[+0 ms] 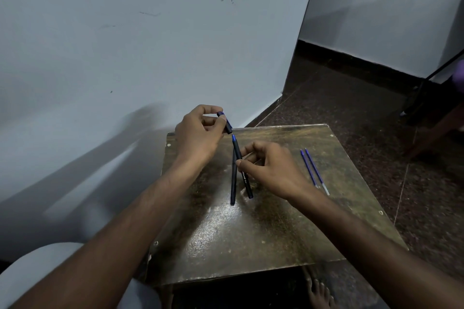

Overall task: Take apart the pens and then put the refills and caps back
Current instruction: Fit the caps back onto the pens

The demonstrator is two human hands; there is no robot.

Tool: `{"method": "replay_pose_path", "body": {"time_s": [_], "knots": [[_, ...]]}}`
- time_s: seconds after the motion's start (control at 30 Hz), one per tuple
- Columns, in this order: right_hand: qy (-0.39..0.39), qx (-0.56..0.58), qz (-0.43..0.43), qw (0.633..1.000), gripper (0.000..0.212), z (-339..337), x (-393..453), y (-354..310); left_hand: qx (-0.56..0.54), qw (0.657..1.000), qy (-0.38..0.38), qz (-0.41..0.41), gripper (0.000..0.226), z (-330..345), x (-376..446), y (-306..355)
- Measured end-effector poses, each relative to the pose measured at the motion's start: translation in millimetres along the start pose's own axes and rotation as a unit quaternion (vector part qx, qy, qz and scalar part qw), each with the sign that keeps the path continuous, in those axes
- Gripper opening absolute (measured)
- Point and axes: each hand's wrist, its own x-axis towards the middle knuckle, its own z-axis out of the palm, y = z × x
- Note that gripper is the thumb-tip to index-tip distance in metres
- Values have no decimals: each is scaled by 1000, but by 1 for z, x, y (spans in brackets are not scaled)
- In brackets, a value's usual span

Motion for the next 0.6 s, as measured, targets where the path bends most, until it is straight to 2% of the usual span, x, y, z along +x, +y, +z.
{"method": "replay_pose_path", "body": {"time_s": [0.2, 0.37, 0.6], "knots": [[3, 7, 11, 1000, 13, -1, 1, 2, 28, 999, -38, 18, 12, 5, -6, 0], [28, 82, 59, 994, 9, -2, 2, 5, 62, 995, -72, 35, 15, 12, -14, -3], [40, 104, 87, 990, 9, 2, -1, 4, 25, 996, -82, 19, 20, 19, -16, -6]]}}
